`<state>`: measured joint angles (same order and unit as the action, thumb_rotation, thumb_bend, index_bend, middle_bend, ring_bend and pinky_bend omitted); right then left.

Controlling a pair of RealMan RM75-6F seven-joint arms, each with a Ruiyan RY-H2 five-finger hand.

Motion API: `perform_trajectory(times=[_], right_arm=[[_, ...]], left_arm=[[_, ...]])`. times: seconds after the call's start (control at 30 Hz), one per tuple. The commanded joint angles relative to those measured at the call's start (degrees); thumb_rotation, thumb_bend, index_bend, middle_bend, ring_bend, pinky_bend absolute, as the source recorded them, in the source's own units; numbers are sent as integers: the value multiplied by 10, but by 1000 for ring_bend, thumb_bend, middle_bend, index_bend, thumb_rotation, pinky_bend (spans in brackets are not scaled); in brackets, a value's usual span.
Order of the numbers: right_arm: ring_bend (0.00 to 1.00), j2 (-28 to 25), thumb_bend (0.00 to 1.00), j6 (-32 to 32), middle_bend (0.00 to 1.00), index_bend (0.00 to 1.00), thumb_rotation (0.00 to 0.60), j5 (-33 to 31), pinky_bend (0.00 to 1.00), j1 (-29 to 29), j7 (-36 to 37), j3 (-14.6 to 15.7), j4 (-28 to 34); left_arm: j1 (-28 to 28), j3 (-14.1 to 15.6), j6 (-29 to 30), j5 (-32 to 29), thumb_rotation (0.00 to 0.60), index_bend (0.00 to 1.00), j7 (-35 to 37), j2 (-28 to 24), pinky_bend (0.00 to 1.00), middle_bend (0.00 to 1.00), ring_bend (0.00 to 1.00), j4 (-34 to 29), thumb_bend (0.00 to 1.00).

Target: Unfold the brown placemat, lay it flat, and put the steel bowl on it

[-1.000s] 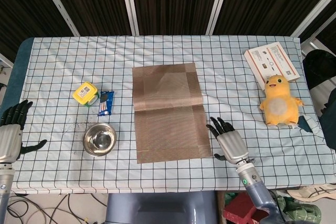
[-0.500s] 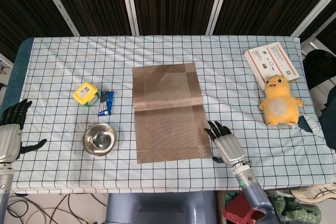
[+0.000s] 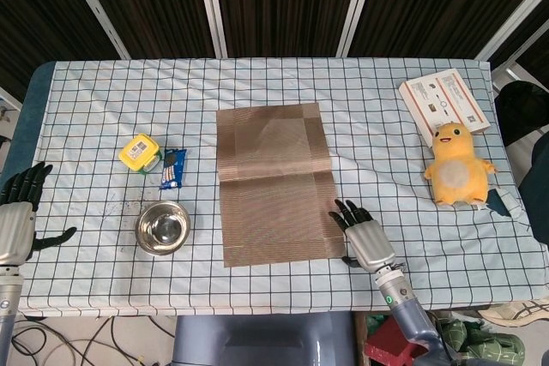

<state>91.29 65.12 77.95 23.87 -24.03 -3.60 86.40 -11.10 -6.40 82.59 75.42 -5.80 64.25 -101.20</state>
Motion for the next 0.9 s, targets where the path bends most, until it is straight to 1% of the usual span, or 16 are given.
perform_trajectory(times=[0.03,0.23,0.4,0.47,0.6,0.7,0.77,0.9], right_arm=[[8,6,66,1,0,163,600,2,157,1,2,0,-3],[8,16,145,0,0,163,600,2,157,4,6,0,-10],[8,20,261,2,0,163,600,2,157,5,9,0,-15],[8,21,280,1,0,163,600,0,157,5,10,-1,-17],[8,21,269,1,0,163,600,-2,157,5,11,-2,-19],[8,21,216,-1,0,163,600,-5,157,5,9,-1,-21],[8,22,199,-2,0,162,600,-6,157,5,7,0,-23],[8,23,196,-4,0,163,600,-12,157,5,-1,0,-27]], left_arm=[[0,0,-1,0,600,0,0,0,36,22,0,0,0],[1,-2,-3,-1,600,0,1,0,36,22,0,-1,0],[1,-4,-7,-1,600,0,2,-1,36,22,0,-1,0],[1,-4,-8,-1,600,0,3,-1,36,22,0,-2,0],[1,-4,-9,-2,600,0,3,-1,36,22,0,-2,0],[1,-5,-10,-3,600,0,4,-1,36,22,0,-3,0],[2,-5,-10,-4,600,0,3,-2,36,22,0,-3,0],[2,-6,-11,-4,600,0,3,-2,36,23,0,-4,0]])
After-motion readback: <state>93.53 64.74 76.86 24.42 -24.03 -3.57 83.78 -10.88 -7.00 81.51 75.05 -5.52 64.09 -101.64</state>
